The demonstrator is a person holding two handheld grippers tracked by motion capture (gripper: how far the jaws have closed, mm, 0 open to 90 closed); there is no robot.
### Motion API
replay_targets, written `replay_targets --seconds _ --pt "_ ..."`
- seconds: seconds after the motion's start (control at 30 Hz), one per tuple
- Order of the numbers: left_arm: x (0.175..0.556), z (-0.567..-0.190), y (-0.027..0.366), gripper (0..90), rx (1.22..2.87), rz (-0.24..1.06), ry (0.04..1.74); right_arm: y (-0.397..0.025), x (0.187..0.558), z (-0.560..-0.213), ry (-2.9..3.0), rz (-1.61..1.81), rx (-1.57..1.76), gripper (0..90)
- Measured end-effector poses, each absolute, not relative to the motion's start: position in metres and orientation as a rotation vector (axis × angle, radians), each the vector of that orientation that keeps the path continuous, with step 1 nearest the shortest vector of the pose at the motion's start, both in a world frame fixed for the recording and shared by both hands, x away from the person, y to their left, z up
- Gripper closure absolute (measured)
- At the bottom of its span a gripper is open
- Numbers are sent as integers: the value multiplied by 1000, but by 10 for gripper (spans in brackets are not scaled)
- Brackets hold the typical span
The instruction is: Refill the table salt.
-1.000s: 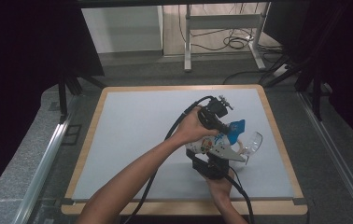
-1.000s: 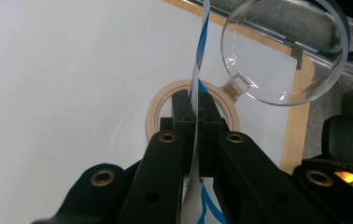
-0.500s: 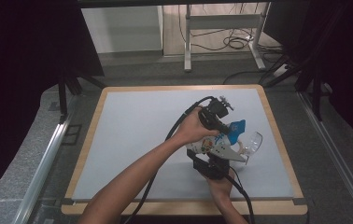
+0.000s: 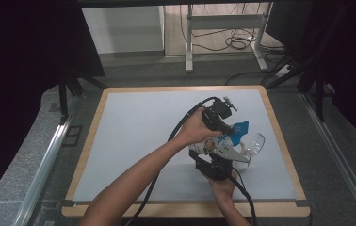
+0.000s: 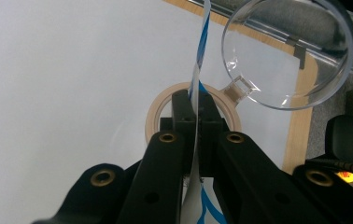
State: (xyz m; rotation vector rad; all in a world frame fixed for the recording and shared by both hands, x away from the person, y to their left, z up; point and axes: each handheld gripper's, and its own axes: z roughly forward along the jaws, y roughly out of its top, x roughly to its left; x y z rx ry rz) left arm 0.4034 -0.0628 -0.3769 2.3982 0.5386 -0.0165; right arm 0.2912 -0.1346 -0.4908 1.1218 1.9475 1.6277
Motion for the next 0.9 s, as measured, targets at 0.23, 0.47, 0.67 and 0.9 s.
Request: replay_targets --seconds 0.23,0.47,0.67,0.9 --pt "405 -377 -63 900 2402 -15 539 -134 292 -491 1947 1625 1124 558" --pt "405 -376 -63 900 2409 -11 542 -132 294 -490 1940 1623 1124 558" --pt "406 -376 -62 900 2411 -11 541 -129 295 -489 1928 1634 1132 558" --pt "406 -376 -63 900 2412 -9 543 -128 296 -488 1917 1638 1143 558"
